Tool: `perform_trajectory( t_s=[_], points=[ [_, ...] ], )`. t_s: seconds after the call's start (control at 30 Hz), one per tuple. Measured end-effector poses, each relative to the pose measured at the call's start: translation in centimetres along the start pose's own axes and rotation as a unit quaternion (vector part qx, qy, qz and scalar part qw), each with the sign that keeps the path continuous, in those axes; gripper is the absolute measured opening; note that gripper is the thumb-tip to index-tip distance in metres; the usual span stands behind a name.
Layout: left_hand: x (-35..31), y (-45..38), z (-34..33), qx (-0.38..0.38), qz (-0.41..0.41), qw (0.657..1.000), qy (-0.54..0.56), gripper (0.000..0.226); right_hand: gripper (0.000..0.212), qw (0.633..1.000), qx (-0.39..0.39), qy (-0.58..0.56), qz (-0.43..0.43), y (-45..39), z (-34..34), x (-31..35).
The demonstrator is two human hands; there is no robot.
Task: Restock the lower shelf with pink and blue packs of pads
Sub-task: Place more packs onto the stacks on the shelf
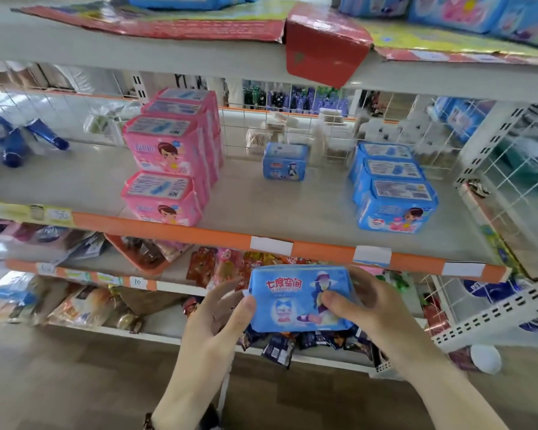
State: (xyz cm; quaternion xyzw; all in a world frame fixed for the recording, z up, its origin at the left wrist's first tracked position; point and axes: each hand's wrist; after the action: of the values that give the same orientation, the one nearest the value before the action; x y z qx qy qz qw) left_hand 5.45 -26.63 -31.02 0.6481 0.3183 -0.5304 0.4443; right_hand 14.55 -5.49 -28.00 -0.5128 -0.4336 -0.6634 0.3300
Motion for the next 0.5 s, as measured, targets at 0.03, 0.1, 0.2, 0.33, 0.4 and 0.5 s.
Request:
perform_trajectory(
  t_s=[0.03,0.1,0.2,0.33,0.4,0.5],
  points=[
    [-0.2,-0.6,0.2,0.01,-0.002,1.0,-0.002,0.069,0.044,1.0,-0.007,0.001,0.003,-0.4,-0.3,0.0],
    [-0.9,-2.1,0.8,0.04,-0.006,0.999,-0.018,0.059,0.044,1.0,-0.023,0.003,0.002,-1.3,-1.1,0.1],
    [-2.1,-4.6,2.1,0.083,-0.013,0.996,-0.021,0.052,0.046,0.999,-0.045,0.0,-0.001,-2.7,-2.7,0.5],
    [-3.1,-8.1,4.1,0.127,-0.004,0.992,-0.005,0.057,0.059,0.996,-0.085,-0.014,0.002,-4.6,-4.7,1.7],
    [-3.1,-9.8,4.6,0.139,-0.01,0.99,-0.006,0.054,0.051,0.993,-0.112,-0.013,0.013,-5.3,-5.5,2.6],
    [-3.3,-11.8,4.9,0.15,0.009,0.989,0.003,0.043,0.043,0.989,-0.145,-0.017,0.02,-5.8,-6.7,3.3]
  ],
)
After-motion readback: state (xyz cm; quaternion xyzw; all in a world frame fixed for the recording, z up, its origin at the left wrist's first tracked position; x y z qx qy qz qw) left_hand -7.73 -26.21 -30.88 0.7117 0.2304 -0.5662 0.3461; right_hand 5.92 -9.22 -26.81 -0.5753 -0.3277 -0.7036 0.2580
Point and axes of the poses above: each hand's wrist, its own y-axis away from the middle knuckle, its own z-axis out of the back of the hand, x = y × z, and after that the axes turned 1 degree about -y, right-handed
